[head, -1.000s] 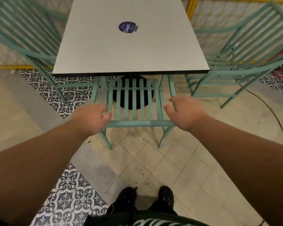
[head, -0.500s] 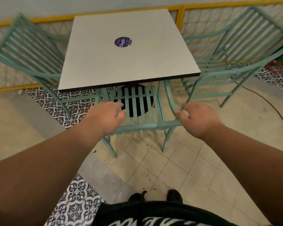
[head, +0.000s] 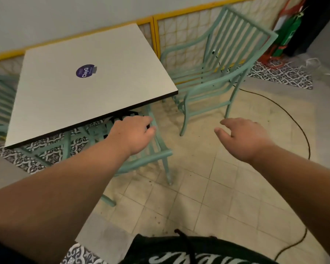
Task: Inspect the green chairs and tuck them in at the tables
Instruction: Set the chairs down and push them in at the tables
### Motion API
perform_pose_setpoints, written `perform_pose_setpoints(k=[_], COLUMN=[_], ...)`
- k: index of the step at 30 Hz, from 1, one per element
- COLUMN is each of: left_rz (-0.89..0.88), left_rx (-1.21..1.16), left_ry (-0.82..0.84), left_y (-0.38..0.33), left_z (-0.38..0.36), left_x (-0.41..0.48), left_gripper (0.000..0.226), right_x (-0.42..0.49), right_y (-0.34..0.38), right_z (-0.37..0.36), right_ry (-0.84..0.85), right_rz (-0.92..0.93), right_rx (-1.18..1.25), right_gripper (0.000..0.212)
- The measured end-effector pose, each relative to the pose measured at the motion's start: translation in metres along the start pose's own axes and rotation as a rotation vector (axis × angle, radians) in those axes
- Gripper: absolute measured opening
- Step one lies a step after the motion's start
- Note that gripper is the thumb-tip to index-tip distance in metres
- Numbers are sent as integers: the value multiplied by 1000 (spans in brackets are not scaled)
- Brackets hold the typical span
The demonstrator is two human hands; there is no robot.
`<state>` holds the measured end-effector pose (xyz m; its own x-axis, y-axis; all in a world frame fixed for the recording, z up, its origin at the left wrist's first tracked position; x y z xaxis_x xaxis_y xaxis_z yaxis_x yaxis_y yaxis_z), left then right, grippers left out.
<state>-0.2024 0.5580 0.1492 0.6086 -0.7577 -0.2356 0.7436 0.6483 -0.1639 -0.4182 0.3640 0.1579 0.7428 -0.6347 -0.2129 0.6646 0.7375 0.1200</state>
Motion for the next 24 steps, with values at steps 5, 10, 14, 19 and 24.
perform_pose_setpoints(k=[5,10,14,19,24], left_rz=[26,30,22,-57,-111], left_rx=[-40,-30,-15,-20,23], left_ry=[11,39,53,61,80], left_y=[-60,-100,-125,-168,-212], left_z=[-8,-10,-1,3,10], left_x=[35,72,126,214,302], left_gripper=[53,49,59,60,54], right_x=[33,67,104,160,215], right_y=[-65,-109,-139,-187,-243], right_z=[22,37,43,53,70], right_ry=[6,40,51,42,26], right_rz=[49,68,61,-21,-112], right_rx=[-15,-23,-14,-3,41], right_gripper=[55,54,53,54,55])
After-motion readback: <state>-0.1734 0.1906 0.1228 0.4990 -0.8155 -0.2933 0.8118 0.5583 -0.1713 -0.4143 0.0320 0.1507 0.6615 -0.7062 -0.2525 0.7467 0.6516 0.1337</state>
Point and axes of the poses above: each hand's wrist, its own x-axis towards the middle knuckle, its own z-axis out of the back of the hand, y = z × x, the point moved 3 cm from there along x, towards the middle knuckle, and after that the axes turned 2 degrees about -x, right-handed, at the moved point
